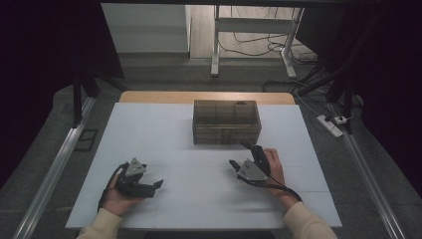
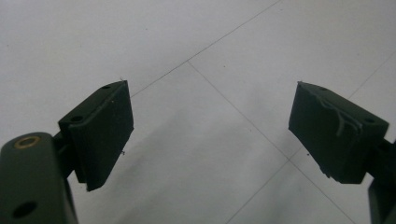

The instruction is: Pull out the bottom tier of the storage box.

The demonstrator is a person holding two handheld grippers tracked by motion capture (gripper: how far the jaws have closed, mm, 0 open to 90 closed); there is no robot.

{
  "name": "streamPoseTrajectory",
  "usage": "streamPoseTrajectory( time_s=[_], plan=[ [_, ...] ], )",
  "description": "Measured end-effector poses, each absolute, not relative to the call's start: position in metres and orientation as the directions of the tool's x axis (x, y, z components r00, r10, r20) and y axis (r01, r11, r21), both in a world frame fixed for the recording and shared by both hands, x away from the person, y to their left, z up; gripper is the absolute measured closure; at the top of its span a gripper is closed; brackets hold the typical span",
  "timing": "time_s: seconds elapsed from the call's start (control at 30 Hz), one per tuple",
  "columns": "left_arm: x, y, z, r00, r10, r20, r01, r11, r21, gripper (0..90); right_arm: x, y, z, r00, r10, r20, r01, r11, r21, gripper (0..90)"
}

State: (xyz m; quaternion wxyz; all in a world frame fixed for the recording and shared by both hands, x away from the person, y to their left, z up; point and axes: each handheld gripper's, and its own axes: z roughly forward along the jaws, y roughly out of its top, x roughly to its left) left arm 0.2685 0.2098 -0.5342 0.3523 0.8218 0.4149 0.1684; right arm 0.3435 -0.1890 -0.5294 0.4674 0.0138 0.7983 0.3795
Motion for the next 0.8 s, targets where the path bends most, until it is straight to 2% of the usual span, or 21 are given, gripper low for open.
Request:
streamPoseTrajectory(
  time_s=[0.8],
  plan=[
    [0.2685, 0.2103, -0.5343, 0.598, 0.801, -0.014, 0.563, -0.407, 0.719, 14.1, 0.3504, -0.1817, -0.5311, -0.561, 0.354, -0.748, -0.357, 0.712, 0.605, 24.0]
  ],
)
